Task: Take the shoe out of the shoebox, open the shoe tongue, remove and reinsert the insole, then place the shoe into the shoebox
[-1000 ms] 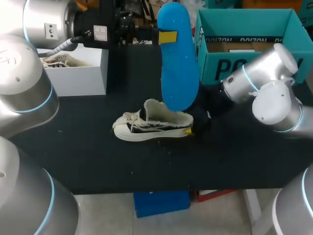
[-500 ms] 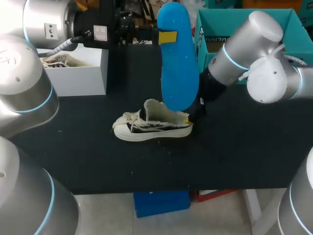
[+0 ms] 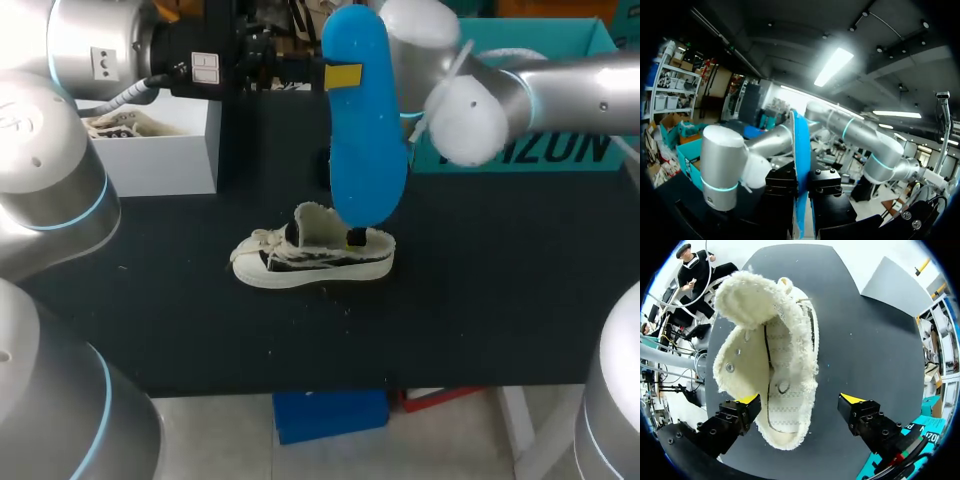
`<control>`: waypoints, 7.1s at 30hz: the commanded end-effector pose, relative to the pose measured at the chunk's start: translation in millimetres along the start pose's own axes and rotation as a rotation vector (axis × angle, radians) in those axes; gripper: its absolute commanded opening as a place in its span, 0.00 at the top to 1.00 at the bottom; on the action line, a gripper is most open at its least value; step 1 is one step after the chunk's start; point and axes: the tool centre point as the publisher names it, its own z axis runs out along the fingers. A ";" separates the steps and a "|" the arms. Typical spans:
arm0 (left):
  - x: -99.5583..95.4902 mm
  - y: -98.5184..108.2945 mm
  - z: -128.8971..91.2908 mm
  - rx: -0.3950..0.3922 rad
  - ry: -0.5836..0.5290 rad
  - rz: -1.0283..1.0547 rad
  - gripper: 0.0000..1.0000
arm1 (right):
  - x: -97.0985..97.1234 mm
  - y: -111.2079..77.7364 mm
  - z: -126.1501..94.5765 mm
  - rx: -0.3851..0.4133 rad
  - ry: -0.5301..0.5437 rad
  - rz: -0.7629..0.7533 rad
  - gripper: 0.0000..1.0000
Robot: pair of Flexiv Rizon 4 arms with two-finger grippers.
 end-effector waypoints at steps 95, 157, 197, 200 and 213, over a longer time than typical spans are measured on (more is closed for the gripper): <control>-0.5 1.2 2.6 0.002 -0.003 0.002 1.00 | -29.0 18.9 -67.8 0.048 -0.042 1.565 1.00; -0.5 1.2 2.6 0.002 -0.003 0.002 1.00 | -2.2 18.3 -17.1 -0.074 0.063 1.596 0.00; -0.5 1.2 2.6 0.002 -0.003 0.002 1.00 | 9.5 30.3 -99.5 -0.778 0.338 1.457 0.00; -0.5 1.2 2.6 0.002 -0.003 0.002 1.00 | 11.2 28.0 -104.3 -0.889 0.416 1.444 0.00; -0.5 1.2 2.6 0.002 -0.003 0.002 1.00 | 10.9 21.2 -119.1 -1.178 0.606 1.355 0.00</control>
